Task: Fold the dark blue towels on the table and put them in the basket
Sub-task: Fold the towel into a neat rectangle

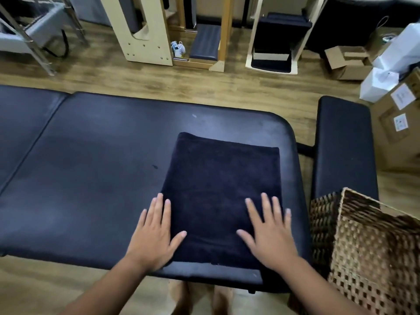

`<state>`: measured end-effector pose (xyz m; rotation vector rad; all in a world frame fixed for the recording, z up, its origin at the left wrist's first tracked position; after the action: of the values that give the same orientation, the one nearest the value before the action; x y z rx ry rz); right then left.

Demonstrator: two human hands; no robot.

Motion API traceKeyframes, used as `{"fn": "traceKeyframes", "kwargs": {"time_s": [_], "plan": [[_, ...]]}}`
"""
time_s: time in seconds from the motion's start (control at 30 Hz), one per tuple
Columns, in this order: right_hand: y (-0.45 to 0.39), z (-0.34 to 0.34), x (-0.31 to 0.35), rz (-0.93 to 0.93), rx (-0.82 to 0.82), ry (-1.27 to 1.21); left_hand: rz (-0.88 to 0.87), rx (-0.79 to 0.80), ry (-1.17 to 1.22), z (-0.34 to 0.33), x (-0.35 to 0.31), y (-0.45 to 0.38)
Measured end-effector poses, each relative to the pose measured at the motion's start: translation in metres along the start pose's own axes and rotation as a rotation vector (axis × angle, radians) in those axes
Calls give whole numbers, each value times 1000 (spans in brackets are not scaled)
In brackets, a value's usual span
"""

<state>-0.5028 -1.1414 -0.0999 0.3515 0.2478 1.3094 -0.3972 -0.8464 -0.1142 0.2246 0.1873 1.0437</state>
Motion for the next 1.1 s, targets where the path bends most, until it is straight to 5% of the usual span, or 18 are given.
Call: {"fn": "traceKeyframes", "kwargs": {"time_s": [0.1, 0.2, 0.37, 0.47, 0.63, 0.77, 1.1], "plan": [[9, 6, -13, -147, 32, -8, -177, 4, -37, 13, -21, -12], [26, 14, 16, 29, 64, -33, -289, 80, -65, 25, -49, -27], [47, 6, 21, 124, 285, -9, -233, 161, -64, 33, -60, -73], [38, 23, 17, 82, 366, -193, -166, 156, -49, 47, -50, -121], [-26, 57, 32, -73, 159, -306, -73, 190, -10, 68, -30, -194], [-92, 60, 29, -165, 164, -267, -30, 256, 65, 79, -11, -221], [-121, 64, 17, -182, 142, -258, -219, -8, -69, 51, -32, -126]]}}
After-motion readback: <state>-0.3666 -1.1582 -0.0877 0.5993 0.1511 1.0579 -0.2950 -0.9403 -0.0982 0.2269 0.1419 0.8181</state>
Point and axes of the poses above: each hand's wrist, its own y-axis away from the middle knuckle, its own z-axis out of the back of the hand, x = y × z, the point moved 4 cm from there along -y, towards the middle knuckle, and after that the axes turned 2 degrees about x, right-handed, at the moved point
